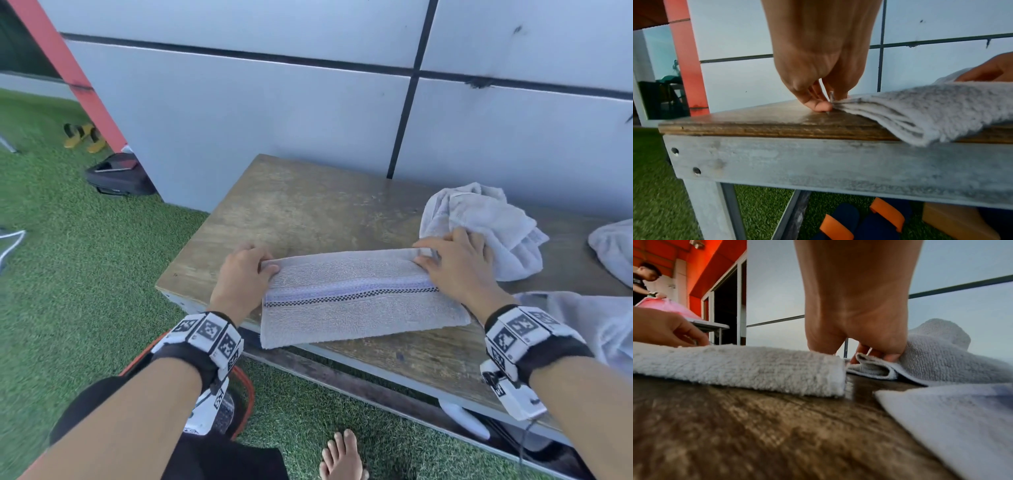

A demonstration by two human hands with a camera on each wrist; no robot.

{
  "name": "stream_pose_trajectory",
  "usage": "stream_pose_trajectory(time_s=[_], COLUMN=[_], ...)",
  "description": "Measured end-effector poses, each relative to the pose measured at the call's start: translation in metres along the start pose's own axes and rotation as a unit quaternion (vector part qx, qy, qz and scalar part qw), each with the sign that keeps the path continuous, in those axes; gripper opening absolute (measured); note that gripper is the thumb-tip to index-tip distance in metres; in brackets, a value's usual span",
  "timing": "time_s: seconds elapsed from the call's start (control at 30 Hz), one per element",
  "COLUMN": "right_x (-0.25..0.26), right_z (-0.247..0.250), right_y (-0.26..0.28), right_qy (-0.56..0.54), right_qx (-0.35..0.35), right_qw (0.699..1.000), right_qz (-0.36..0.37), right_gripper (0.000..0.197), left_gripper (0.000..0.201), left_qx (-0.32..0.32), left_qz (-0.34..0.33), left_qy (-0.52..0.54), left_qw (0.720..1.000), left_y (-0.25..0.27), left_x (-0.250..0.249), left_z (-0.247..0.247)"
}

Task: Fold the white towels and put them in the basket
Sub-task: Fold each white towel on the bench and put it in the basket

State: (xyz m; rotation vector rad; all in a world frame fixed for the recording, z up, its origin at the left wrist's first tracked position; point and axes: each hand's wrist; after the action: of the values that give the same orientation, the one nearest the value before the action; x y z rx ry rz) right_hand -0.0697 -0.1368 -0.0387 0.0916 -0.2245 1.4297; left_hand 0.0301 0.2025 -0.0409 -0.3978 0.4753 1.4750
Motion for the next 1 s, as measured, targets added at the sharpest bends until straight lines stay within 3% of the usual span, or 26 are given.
stream_pose_trajectory(time_s=[0.17,0.3,0.37,0.47,0.57,0.67,0.73,0.87,0.93,1.0], right_x=[0.016,0.025,0.026,0.025,0.026,0.025,0.017,-0.003,-0.006,-0.003], right_z=[0.009,0.027,0.043,0.068,0.092,0.100,0.089,0.049,0.034,0.024], right_y=[0.008,0.014,0.014,0.013,0.022,0.043,0.061,0.103,0.115,0.119], right_qy=[0.113,0.046,-0.031,-0.095,-0.162,-0.182,-0.187,-0.209,-0.210,-0.200], right_qx=[0.052,0.035,-0.004,-0.091,-0.199,-0.251,-0.207,0.043,0.036,-0.012], right_qw=[0.991,0.996,0.998,0.989,0.963,0.946,0.954,0.975,0.977,0.979], right_qz=[0.059,0.067,0.058,0.072,0.078,0.095,0.106,0.067,0.017,-0.031], right_gripper=[0.016,0.011,0.005,0.014,0.005,0.006,0.016,0.026,0.023,0.021], left_gripper=[0.013,0.017,0.012,0.005,0.008,0.005,0.018,0.024,0.027,0.022], left_qx=[0.077,0.117,0.093,0.028,-0.044,-0.066,-0.032,0.156,0.170,0.117], left_qz=[-0.003,0.006,-0.006,-0.051,-0.128,-0.167,-0.153,-0.038,0.008,0.045], left_qy=[-0.099,-0.121,-0.099,-0.016,0.050,0.078,0.066,-0.001,0.009,0.005], left_qw=[0.992,0.986,0.991,0.998,0.989,0.981,0.985,0.987,0.985,0.992], left_y=[0.007,0.014,0.014,0.012,0.011,0.022,0.034,0.063,0.068,0.071], left_x=[-0.004,-0.020,-0.031,-0.045,-0.051,-0.042,-0.026,0.003,0.010,0.007], left_z=[0.010,0.030,0.045,0.070,0.090,0.093,0.083,0.049,0.030,0.018])
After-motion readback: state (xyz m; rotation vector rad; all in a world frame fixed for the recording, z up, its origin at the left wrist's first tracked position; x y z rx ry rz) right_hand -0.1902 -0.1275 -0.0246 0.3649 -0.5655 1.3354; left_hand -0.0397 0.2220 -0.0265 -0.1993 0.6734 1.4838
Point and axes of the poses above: each hand's wrist, its own y-axis away from the middle knuckle, its own z-axis out of the back of the hand, x = y × z, and after that the axes turned 15 degrees about z, right-handed
